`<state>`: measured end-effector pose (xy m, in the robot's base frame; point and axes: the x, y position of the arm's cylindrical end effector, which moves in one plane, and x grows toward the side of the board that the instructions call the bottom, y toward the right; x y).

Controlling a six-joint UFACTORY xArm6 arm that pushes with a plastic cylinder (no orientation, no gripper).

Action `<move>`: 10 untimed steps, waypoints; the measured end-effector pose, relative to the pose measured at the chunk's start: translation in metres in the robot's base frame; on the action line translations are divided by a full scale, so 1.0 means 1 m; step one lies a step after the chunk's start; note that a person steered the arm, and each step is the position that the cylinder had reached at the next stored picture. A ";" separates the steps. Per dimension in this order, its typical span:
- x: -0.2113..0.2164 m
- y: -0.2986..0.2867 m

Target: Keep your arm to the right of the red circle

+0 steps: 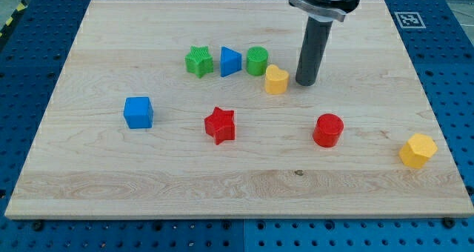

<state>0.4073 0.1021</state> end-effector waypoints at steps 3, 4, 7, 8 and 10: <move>0.000 -0.037; 0.000 -0.024; 0.060 0.034; 0.059 0.037; 0.092 0.065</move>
<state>0.4995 0.1670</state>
